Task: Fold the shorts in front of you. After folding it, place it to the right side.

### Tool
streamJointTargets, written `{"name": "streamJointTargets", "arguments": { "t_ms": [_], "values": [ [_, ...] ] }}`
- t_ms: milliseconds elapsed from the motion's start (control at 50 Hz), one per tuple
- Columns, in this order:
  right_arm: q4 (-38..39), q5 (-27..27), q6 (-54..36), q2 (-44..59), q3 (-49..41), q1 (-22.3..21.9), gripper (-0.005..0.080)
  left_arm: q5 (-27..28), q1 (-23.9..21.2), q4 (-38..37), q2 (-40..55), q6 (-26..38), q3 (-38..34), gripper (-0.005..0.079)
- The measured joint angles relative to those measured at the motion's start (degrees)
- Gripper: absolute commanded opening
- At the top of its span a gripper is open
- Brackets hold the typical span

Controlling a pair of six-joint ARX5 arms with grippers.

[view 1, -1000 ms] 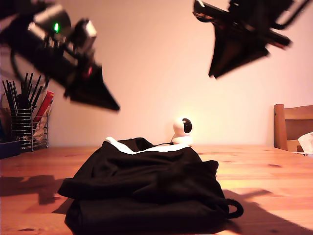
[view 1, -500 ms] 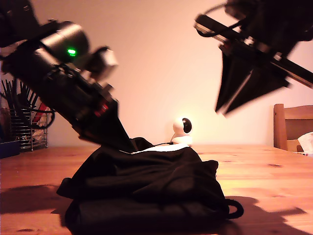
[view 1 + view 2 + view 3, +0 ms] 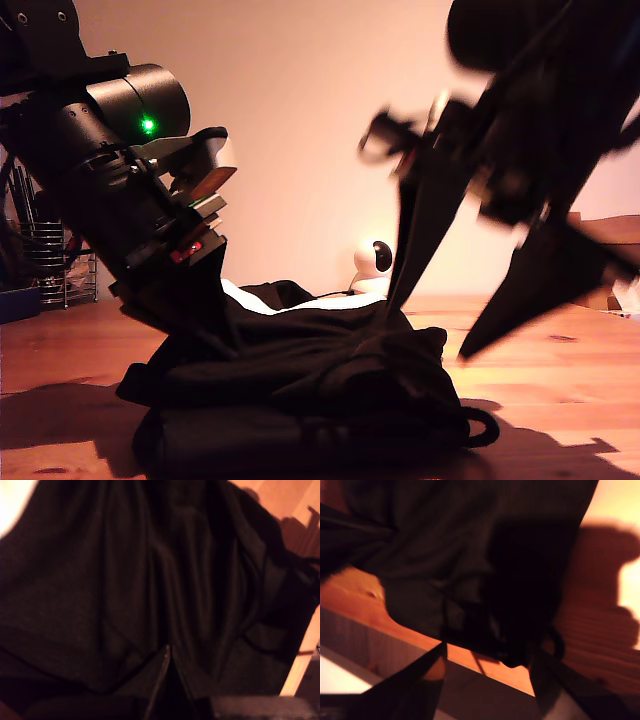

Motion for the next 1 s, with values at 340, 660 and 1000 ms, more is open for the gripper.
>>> {"name": "streamJointTargets", "arguments": {
  "t_ms": [340,660,1000],
  "values": [
    [0.35,2.27,-0.26,0.52,0.0,-0.83,0.0464,0.07,-0.31,-0.09,-0.04,-0.24,0.0,-0.0021],
    [1.09,-0.46,-0.2,6.95,0.0,-1.14,0.0464,0.09,-2.75,-0.07,-0.04,-1.42,0.0,-0.0021],
    [5.73,-4.26,1.92,10.19,0.04,-1.14,0.0454,0.09,-2.86,-0.37,-0.11,-1.75,0.0,-0.0021]
  ]
}}
